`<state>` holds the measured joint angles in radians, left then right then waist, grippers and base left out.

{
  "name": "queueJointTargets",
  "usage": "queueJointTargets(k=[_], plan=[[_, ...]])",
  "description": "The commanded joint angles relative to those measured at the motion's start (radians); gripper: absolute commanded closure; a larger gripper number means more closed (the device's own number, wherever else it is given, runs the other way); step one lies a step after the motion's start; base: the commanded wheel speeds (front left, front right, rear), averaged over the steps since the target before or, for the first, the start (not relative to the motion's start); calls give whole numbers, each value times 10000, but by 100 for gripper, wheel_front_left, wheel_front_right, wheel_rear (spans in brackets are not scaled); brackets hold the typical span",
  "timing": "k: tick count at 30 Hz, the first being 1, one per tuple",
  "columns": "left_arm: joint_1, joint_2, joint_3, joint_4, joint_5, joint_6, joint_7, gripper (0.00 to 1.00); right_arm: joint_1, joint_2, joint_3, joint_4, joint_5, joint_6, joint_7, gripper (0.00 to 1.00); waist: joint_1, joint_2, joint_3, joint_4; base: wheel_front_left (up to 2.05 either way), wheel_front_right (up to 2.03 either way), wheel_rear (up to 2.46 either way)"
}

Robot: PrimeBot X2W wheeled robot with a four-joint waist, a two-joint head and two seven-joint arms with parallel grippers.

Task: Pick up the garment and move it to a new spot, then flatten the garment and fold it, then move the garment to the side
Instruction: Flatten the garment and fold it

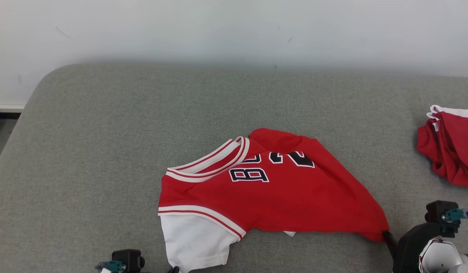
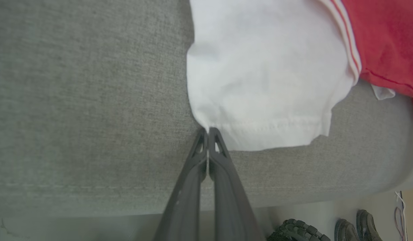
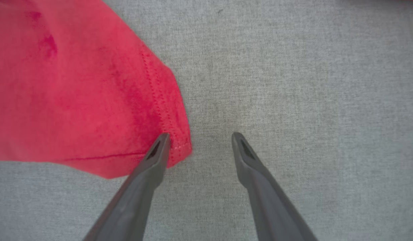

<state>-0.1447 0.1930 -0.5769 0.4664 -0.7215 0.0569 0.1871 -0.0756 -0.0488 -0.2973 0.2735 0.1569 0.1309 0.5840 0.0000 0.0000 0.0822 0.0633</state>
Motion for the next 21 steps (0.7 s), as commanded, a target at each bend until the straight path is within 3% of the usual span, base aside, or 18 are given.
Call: queueJointTargets(k=[1,6,7,10,12,15,17,18,21], plan=[[-59,92,-7,45,-71,31,-13,100,-130,-39,2,40,-57,-1,3,10,0,0,15,9,0,0,0],[-126,103,0,14,-115,87,-27,100,-338,-41,161,544,-2,-1,30,25,0,0,101,50,0,0,0],[-144,104,-1,10,-117,91,-29,100,-363,-41,187,614,-6,-1,50,41,0,0,116,61,0,0,0],[-182,99,2,-3,-123,99,-50,100,-409,-36,265,805,16,-1,86,35,0,0,160,98,0,0,0],[-197,96,4,-15,-125,127,-65,100,-463,-29,344,916,115,-1,89,36,0,0,190,116,0,0,0],[-231,99,5,-22,-138,154,-84,100,-531,-7,405,1097,122,-1,135,57,0,0,235,145,0,0,0],[-247,113,15,-15,-156,155,-103,100,-561,-9,438,1179,138,-1,158,91,0,0,254,162,0,0,0],[-253,119,19,-13,-163,159,-112,100,-578,-9,462,1199,144,-1,143,100,0,0,262,169,0,0,0],[-273,117,25,-24,-173,176,-124,100,-616,-9,526,1241,172,-1,139,100,0,0,271,182,0,0,0]])
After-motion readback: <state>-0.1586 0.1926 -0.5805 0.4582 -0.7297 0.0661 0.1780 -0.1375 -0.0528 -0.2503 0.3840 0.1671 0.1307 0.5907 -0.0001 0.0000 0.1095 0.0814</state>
